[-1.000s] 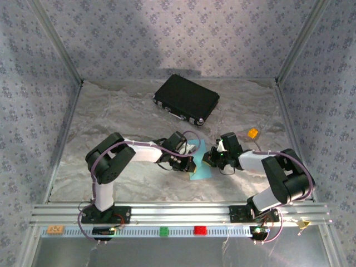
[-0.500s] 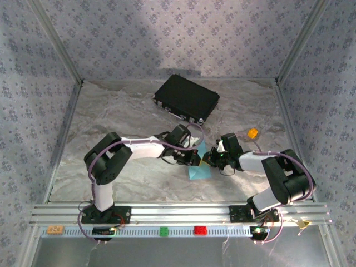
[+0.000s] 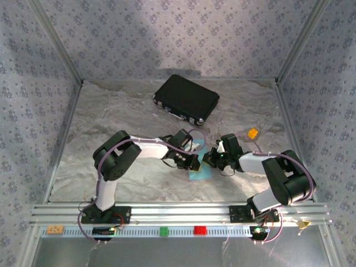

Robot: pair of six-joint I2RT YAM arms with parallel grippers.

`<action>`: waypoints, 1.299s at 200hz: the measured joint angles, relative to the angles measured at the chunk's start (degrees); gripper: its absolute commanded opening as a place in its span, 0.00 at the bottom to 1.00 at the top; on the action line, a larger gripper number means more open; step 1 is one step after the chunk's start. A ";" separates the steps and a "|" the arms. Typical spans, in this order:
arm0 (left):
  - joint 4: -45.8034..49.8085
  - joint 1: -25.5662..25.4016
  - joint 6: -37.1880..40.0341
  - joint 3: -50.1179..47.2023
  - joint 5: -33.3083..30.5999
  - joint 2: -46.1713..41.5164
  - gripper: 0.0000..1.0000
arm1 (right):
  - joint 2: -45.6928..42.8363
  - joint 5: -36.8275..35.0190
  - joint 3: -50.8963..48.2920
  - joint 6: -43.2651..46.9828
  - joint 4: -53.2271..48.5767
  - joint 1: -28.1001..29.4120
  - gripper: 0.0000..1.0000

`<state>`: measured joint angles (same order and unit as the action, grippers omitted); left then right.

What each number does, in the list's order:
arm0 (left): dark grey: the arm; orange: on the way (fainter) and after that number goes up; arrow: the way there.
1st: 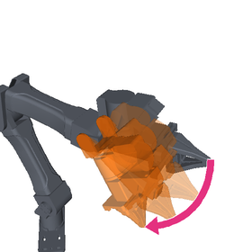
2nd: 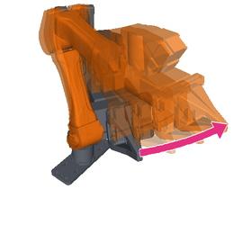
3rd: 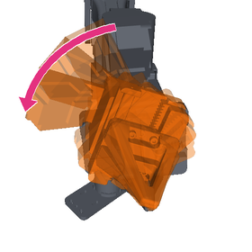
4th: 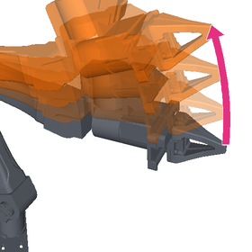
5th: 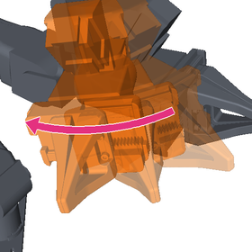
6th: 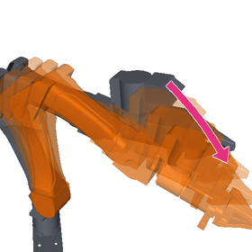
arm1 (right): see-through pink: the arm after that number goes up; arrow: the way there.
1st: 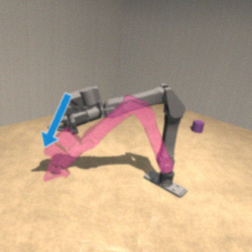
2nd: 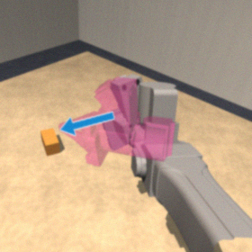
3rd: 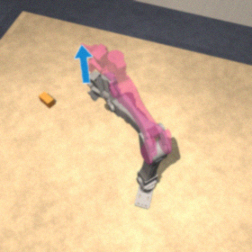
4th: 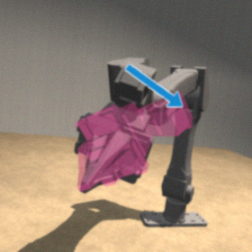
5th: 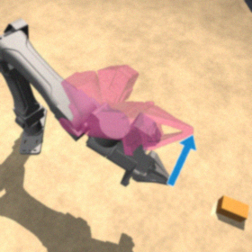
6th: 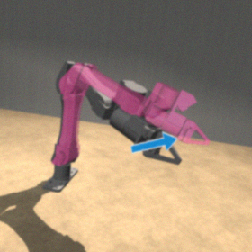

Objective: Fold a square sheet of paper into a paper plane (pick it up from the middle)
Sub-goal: Fold the triangle a second time at the center of the table.

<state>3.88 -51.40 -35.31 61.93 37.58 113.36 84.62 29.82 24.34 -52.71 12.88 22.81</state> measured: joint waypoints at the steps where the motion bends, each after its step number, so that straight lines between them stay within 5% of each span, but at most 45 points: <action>1: 0.02 0.00 0.04 -0.02 -0.04 -0.02 0.00 | 0.00 0.00 0.00 0.00 0.02 0.00 0.01; 260: 7.02 -2.86 4.28 -6.56 -6.49 -11.28 0.04 | -0.55 -0.22 -0.09 -0.42 -0.70 0.22 0.01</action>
<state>10.90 -54.26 -31.03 55.37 31.09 102.08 84.07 29.61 24.25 -53.12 12.19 23.03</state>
